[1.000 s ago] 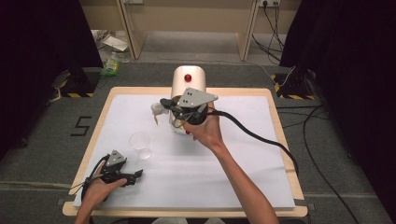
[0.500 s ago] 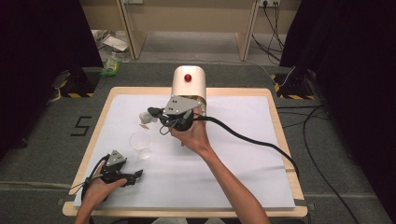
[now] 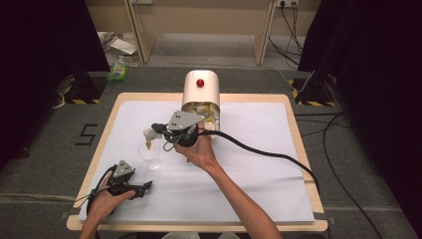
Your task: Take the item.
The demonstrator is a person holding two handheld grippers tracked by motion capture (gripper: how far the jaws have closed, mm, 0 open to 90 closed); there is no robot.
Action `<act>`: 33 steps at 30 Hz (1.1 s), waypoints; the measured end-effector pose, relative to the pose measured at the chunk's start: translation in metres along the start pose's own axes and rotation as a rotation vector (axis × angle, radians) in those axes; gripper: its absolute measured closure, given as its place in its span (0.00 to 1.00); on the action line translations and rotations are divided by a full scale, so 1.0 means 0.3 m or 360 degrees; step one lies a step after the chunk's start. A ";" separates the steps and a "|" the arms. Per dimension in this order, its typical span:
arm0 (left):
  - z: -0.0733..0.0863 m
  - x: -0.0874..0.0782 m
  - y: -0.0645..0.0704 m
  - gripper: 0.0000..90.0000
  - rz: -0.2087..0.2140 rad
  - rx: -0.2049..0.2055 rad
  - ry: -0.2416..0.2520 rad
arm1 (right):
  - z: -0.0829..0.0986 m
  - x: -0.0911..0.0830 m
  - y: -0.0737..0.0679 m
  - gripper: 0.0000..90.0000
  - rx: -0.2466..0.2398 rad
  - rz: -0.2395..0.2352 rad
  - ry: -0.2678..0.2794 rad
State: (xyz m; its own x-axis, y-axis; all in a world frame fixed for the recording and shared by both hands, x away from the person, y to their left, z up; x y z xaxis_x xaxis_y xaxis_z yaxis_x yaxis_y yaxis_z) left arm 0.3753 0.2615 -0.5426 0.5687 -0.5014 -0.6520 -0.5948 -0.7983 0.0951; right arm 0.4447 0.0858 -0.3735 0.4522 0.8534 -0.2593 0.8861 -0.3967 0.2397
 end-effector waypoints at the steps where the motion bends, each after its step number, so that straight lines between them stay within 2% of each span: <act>1: 0.000 0.000 0.000 0.14 0.0001 0.0000 -0.0001 | 0.004 0.004 -0.003 1.00 -0.0001 -0.0005 -0.0006; 10: 0.000 0.000 0.000 0.14 0.0001 0.0002 -0.0002 | 0.050 0.048 -0.024 1.00 -0.0022 -0.0020 -0.0069; 20: 0.000 0.000 0.000 0.14 0.0000 0.0000 0.0003 | 0.073 0.083 -0.044 1.00 -0.0044 -0.0030 -0.0123; 33: 0.000 0.001 0.001 0.14 -0.0001 -0.0003 0.0006 | 0.130 0.123 -0.059 1.00 -0.0044 -0.0048 -0.0216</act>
State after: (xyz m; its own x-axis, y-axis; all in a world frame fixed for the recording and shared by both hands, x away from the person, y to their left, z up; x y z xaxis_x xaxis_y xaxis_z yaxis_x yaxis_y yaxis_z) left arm 0.3753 0.2612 -0.5427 0.5712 -0.5022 -0.6493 -0.5933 -0.7992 0.0962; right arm 0.4496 0.1111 -0.4238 0.4367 0.8103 -0.3907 0.8972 -0.3605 0.2552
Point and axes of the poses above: each handheld gripper's, and its own axes: x roughly forward along the jaws, z roughly out of its underside, y roughly to its right, the point moved 5 cm from there along x, roughly forward along the jaws, and after that the axes turned 5 degrees about z, right-handed, at the moved point
